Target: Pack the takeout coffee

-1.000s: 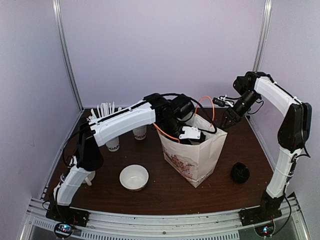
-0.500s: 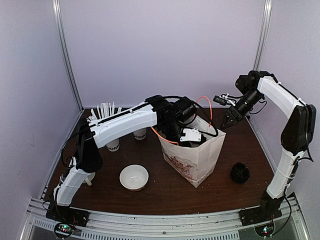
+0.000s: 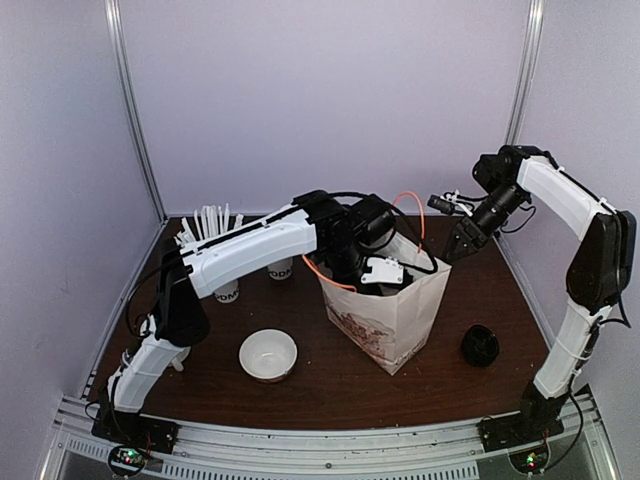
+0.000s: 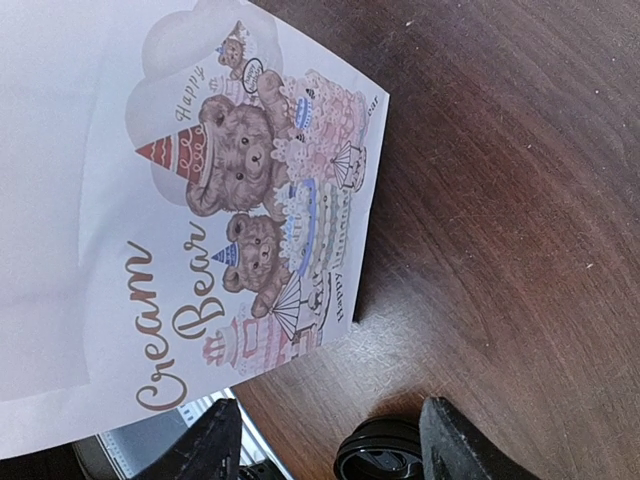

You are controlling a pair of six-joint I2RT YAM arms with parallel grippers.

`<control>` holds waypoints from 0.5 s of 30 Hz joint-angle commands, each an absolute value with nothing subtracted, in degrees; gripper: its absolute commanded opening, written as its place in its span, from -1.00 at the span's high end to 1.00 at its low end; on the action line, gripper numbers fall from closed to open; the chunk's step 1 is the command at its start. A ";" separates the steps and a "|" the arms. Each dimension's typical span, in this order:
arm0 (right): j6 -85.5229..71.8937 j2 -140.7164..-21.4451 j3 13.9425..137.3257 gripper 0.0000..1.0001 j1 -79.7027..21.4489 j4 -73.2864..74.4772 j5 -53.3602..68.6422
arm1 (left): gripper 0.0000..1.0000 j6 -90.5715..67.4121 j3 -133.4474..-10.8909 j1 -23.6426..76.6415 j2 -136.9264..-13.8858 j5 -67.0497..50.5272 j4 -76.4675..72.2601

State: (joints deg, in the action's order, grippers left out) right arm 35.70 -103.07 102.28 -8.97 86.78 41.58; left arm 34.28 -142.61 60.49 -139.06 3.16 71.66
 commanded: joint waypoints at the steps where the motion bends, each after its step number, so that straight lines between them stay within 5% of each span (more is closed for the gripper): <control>1: 35.39 -100.69 103.43 -0.29 -8.75 87.26 42.62 | -0.51 31.95 -139.94 61.10 -137.49 4.77 78.11; 8: 34.58 -100.36 105.70 -0.30 -8.72 88.17 42.93 | -0.73 30.73 -139.65 62.16 -133.20 5.32 78.70; 15: 33.81 -100.43 105.59 -0.30 -8.70 87.56 42.89 | -0.74 30.19 -138.47 62.58 -130.89 7.49 78.75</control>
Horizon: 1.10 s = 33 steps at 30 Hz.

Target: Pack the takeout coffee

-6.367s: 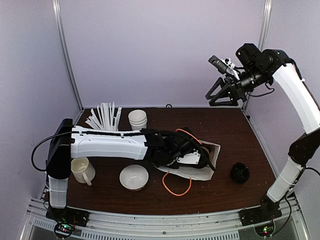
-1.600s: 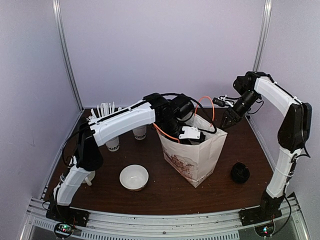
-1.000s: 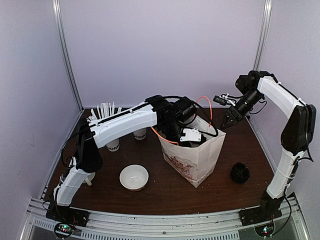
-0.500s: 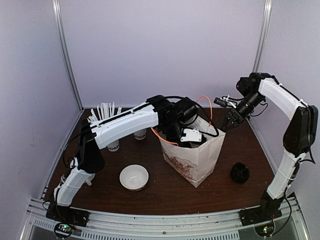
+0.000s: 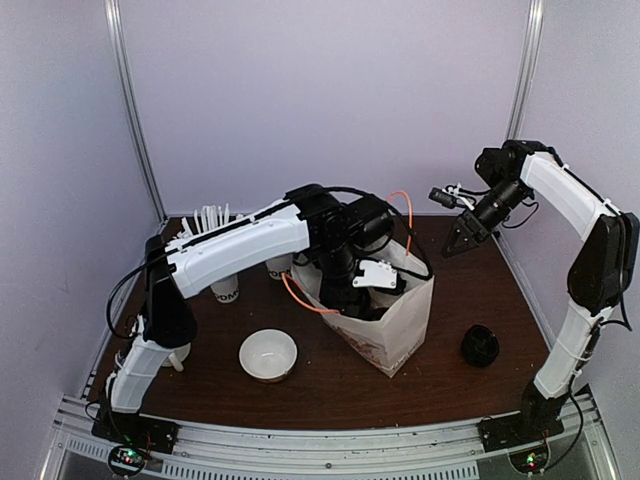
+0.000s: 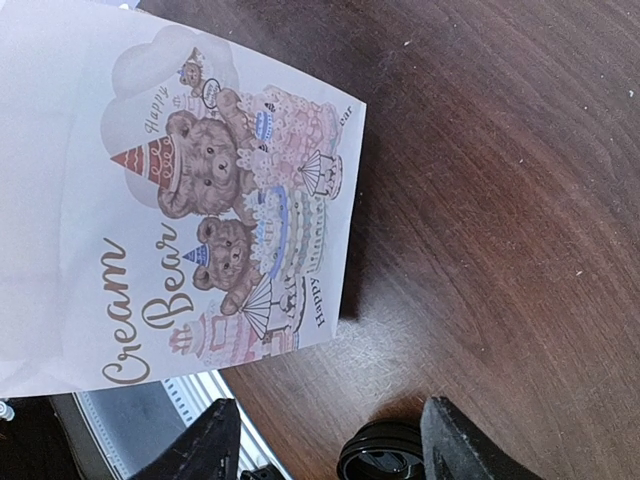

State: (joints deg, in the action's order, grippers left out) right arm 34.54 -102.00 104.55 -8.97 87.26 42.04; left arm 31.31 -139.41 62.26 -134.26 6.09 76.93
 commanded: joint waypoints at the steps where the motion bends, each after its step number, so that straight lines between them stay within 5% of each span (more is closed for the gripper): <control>1: 33.69 -100.50 105.44 -0.30 -8.70 87.39 42.89 | -0.73 30.23 -138.31 62.53 -130.64 7.47 78.74; 33: 33.52 -95.19 113.28 -0.33 -12.15 88.22 49.48 | -0.64 29.59 -131.79 63.10 -116.11 1.35 68.71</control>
State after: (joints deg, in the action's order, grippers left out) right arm 32.64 -98.13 110.50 -10.13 87.18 45.67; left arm 29.69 -135.02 62.74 -121.36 4.23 74.96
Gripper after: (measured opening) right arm 0.664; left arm 0.821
